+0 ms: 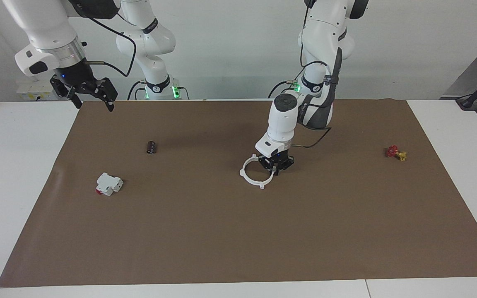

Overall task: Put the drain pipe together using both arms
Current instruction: 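Carry the clamp half with the left gripper onto the placed half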

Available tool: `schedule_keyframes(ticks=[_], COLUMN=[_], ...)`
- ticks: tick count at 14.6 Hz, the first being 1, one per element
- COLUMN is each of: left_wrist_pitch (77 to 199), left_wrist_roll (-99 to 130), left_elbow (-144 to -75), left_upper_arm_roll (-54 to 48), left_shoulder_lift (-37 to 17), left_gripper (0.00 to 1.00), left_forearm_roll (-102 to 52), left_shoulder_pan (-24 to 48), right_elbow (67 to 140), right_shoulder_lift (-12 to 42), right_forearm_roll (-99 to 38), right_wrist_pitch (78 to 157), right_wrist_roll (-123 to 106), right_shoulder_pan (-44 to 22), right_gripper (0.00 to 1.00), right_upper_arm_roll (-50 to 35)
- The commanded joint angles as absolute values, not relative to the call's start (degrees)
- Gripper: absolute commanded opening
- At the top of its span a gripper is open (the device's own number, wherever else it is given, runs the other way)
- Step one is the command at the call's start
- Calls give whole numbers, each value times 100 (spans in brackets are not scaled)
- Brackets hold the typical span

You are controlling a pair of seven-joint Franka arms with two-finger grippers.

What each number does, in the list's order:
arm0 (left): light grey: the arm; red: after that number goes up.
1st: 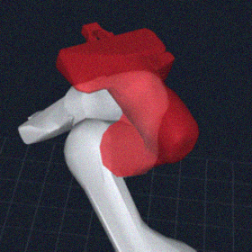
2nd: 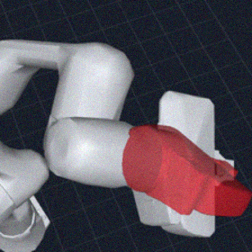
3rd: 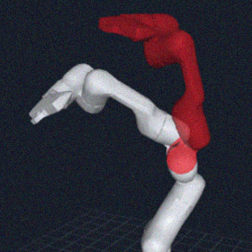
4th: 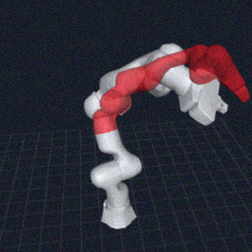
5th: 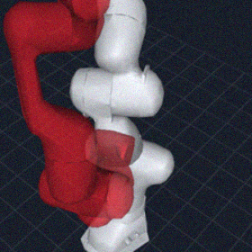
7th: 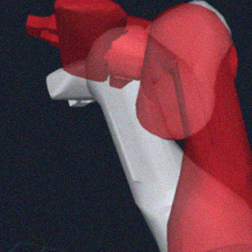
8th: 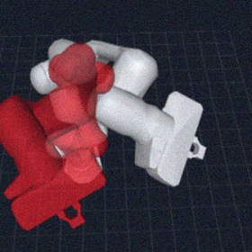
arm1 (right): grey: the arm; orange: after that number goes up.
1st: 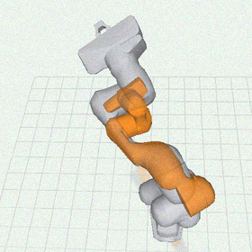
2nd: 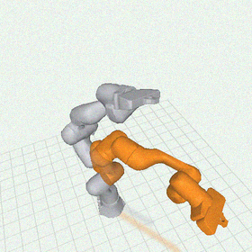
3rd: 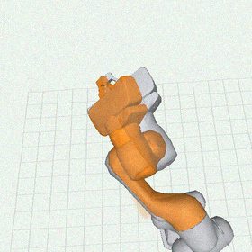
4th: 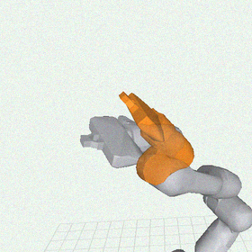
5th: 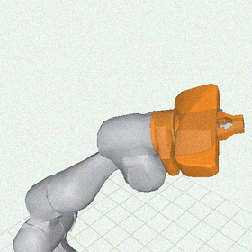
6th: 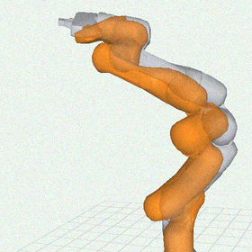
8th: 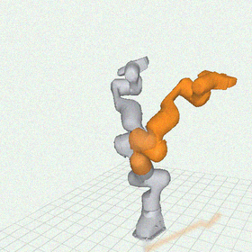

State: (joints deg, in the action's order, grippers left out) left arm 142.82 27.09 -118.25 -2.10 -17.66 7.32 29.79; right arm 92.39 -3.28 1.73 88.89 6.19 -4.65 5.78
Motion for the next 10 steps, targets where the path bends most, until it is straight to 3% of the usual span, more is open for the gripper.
schedule_keyframes(ticks=[1,3,4,5,6,10], left_wrist_pitch=[14449,14467,14467,14458,14423,14361], left_wrist_roll=[2848,2856,2856,2796,2786,2777], left_elbow=[-12015,-12015,-12006,-12006,-11997,-11936], left_upper_arm_roll=[-132,-132,-141,-132,-132,-132], left_shoulder_lift=[-1705,-1705,-1705,-1705,-1705,-1644], left_gripper=[0,0,30,91,100,100], left_forearm_roll=[879,879,879,879,870,870], left_shoulder_pan=[3094,3085,3085,3085,3085,3050], right_elbow=[9334,9334,9334,9334,9334,9343], right_shoulder_lift=[-378,-378,-378,-378,-378,-378], right_forearm_roll=[255,246,237,246,246,246], right_wrist_pitch=[8974,8965,8965,8965,8956,8965], right_wrist_roll=[571,580,589,598,606,598], right_shoulder_pan=[-395,-404,-404,-413,-430,-404], right_gripper=[100,100,100,100,100,100], right_upper_arm_roll=[527,527,527,527,527,527])
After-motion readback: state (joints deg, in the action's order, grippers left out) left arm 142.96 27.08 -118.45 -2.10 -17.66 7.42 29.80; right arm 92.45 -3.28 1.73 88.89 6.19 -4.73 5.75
